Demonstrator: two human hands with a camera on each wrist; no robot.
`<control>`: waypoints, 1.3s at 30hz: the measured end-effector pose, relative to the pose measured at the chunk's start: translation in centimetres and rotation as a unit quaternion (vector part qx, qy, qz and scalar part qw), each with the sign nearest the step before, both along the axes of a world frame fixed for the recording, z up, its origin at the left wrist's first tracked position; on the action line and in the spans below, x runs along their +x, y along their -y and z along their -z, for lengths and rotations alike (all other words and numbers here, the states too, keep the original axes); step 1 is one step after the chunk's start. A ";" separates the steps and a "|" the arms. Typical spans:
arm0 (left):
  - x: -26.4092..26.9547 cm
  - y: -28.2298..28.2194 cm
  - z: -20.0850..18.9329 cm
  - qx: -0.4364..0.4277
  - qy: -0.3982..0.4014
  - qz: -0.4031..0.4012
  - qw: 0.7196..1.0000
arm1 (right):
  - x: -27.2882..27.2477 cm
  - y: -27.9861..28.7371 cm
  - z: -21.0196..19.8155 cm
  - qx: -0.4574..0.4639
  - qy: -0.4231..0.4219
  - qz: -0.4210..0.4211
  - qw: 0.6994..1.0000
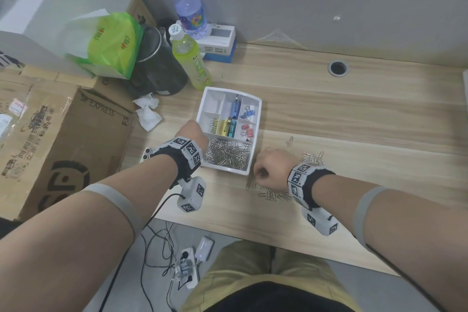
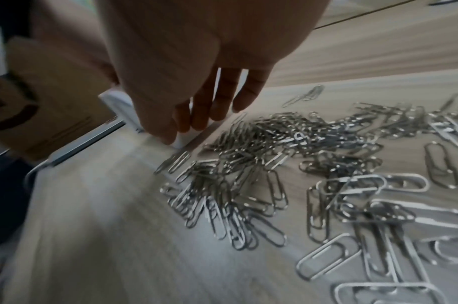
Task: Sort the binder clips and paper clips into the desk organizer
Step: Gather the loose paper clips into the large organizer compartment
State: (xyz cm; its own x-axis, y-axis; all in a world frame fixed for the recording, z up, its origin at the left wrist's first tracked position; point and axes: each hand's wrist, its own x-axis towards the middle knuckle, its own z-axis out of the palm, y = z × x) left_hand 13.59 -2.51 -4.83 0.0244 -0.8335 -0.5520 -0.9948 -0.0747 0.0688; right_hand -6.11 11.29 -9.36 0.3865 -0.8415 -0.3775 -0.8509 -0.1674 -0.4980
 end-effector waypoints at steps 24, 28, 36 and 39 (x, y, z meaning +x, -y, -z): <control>-0.2 -0.2 -0.5 0.023 0.026 0.007 0.999 | -2.1 -1.2 0.3 -0.042 -0.088 -0.048 0.994; -0.5 -0.1 -0.7 0.038 0.013 -0.011 0.999 | -1.5 -1.1 0.7 -0.017 -0.092 -0.048 0.994; -1.4 -0.2 -0.9 0.038 0.010 -0.013 0.999 | -4.0 -1.8 0.1 -0.055 -0.084 -0.034 0.994; -1.8 -0.3 -1.0 0.044 0.013 -0.005 0.999 | -5.4 -0.9 0.1 -0.056 -0.072 0.083 0.992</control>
State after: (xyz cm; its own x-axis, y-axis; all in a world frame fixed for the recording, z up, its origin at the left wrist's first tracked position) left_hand 11.82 -2.25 -3.81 0.0485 -0.7810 -0.6226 -0.9953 -0.0898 0.0351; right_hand -11.54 12.19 -9.42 0.1886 -0.9285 -0.3199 -0.9324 -0.0670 -0.3551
